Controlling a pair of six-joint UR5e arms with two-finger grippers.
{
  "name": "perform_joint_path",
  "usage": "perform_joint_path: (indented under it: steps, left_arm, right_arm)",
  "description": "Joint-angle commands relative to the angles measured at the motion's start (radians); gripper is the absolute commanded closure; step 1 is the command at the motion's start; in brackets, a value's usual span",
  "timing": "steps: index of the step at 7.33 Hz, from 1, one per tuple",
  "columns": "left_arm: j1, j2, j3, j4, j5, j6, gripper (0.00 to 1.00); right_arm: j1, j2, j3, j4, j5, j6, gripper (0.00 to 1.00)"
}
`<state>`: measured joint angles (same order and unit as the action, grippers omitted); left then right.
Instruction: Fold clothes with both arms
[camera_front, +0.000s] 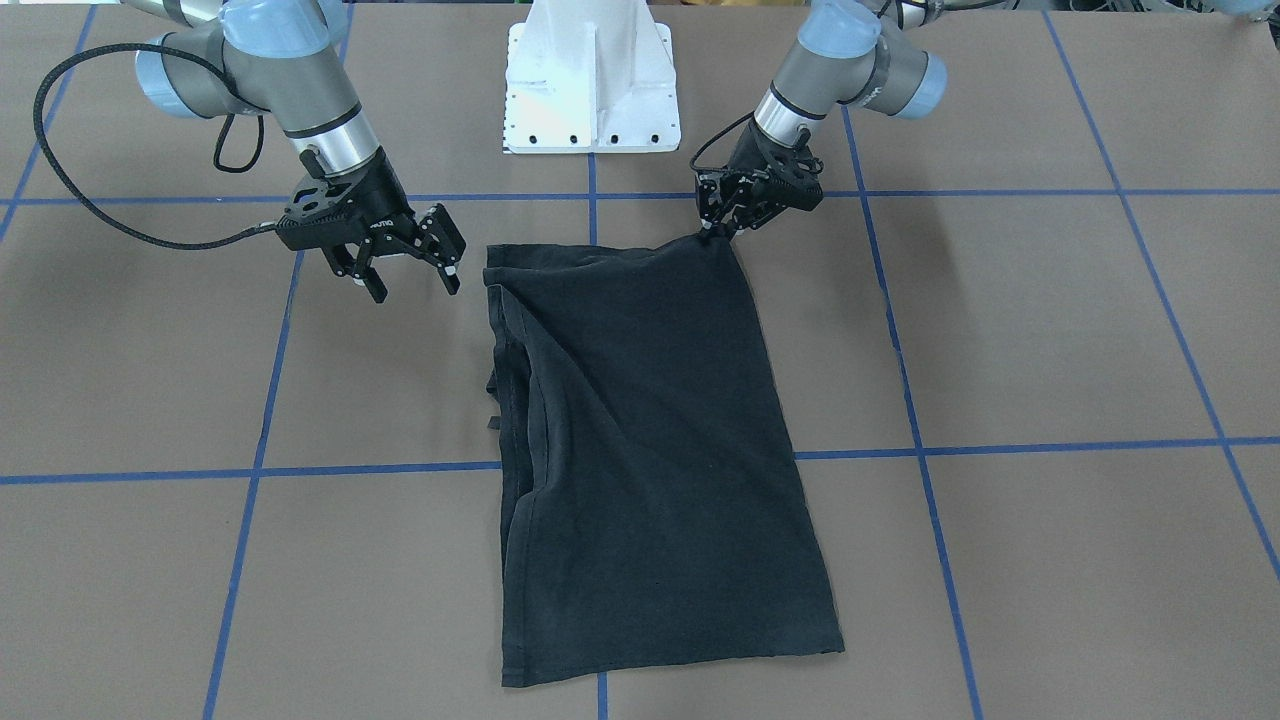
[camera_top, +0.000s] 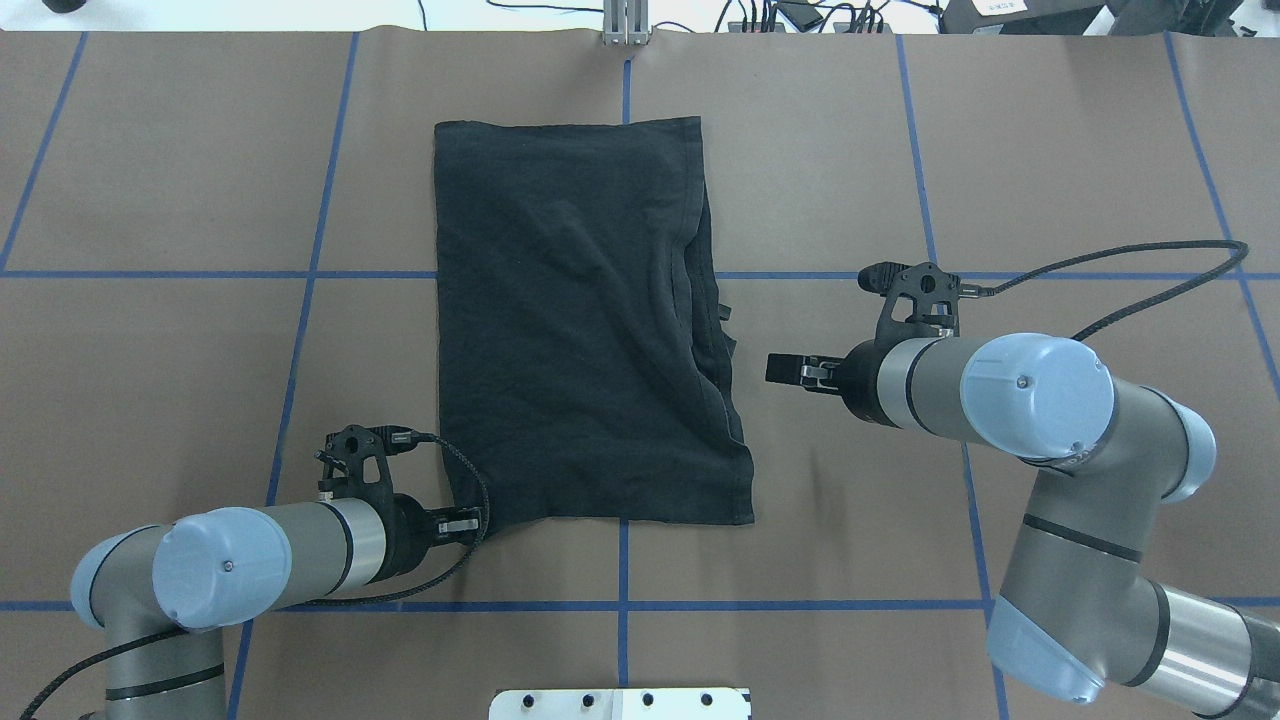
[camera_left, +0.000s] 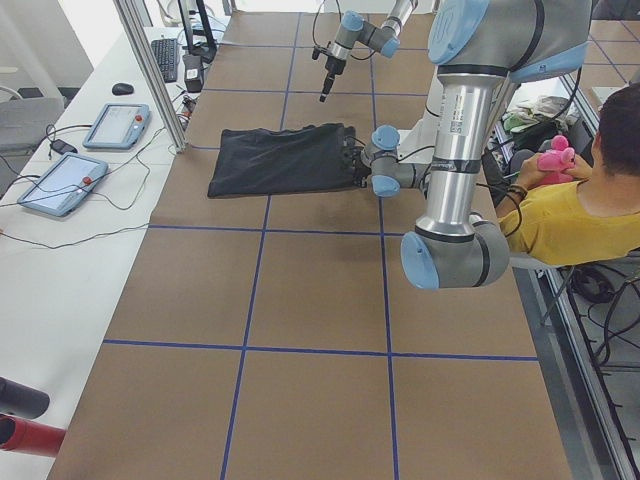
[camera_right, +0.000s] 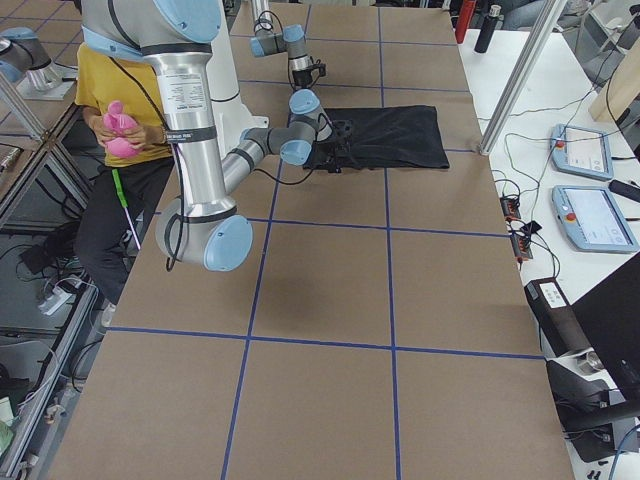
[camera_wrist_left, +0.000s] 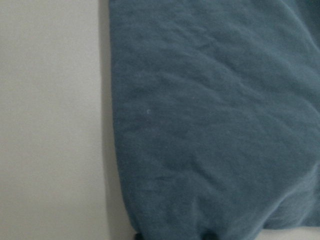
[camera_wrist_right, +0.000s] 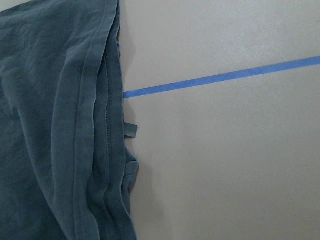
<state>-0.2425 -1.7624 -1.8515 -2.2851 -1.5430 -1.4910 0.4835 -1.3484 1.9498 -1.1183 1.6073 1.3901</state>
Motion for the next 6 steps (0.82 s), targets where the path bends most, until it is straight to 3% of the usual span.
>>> perform_joint_path:
  steps: [1, 4, 6]
  left_arm:
    - [0.0, 0.001, -0.008, -0.001, 0.0, 0.0, 1.0]
    - [0.0, 0.0, -0.011, -0.001, 0.0, 0.0, 1.0]
    - [0.0, 0.0, -0.011, -0.001, 0.0, 0.0, 1.0]
  right_arm:
    - [-0.002, 0.002, 0.0, 0.0, -0.003, 0.007, 0.0]
    - [-0.01, 0.055, -0.02, -0.029, -0.021, 0.188, 0.04]
    - [-0.048, 0.197, -0.067, -0.186, -0.078, 0.346, 0.04]
